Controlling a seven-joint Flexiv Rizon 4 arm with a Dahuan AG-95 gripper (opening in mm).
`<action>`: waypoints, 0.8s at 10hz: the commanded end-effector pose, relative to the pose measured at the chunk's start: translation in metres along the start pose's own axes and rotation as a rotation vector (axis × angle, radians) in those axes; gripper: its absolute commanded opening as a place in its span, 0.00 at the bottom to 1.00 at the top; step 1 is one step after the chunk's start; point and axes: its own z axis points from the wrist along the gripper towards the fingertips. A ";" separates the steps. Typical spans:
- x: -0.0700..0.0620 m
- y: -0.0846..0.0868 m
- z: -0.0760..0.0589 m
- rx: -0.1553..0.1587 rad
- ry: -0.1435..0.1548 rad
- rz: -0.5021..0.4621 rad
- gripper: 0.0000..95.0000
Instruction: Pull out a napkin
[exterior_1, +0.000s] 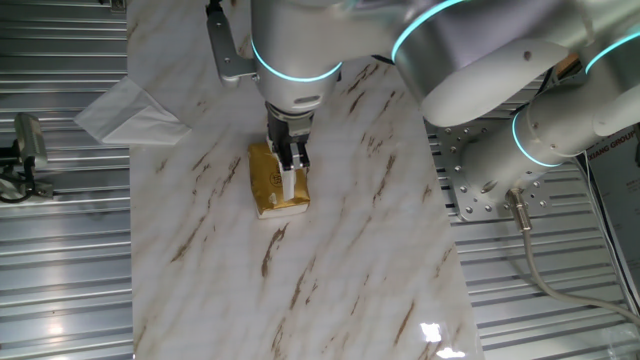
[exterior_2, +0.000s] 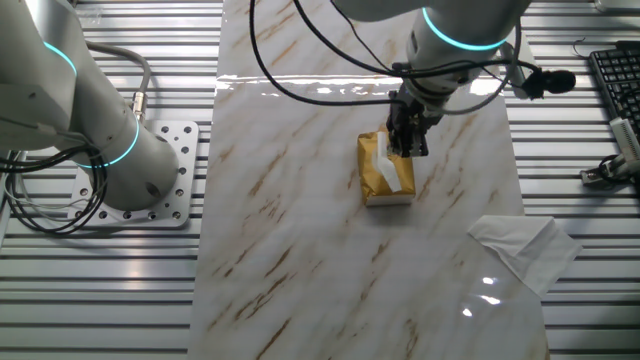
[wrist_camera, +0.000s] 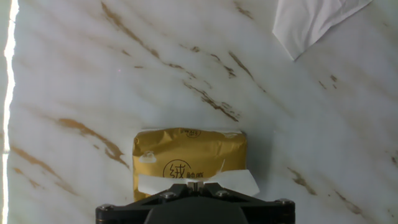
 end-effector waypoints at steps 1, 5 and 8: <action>0.002 -0.003 0.002 0.000 -0.009 -0.016 0.00; 0.003 -0.005 0.003 -0.009 -0.009 -0.038 0.00; 0.003 -0.005 0.004 -0.017 -0.016 -0.053 0.40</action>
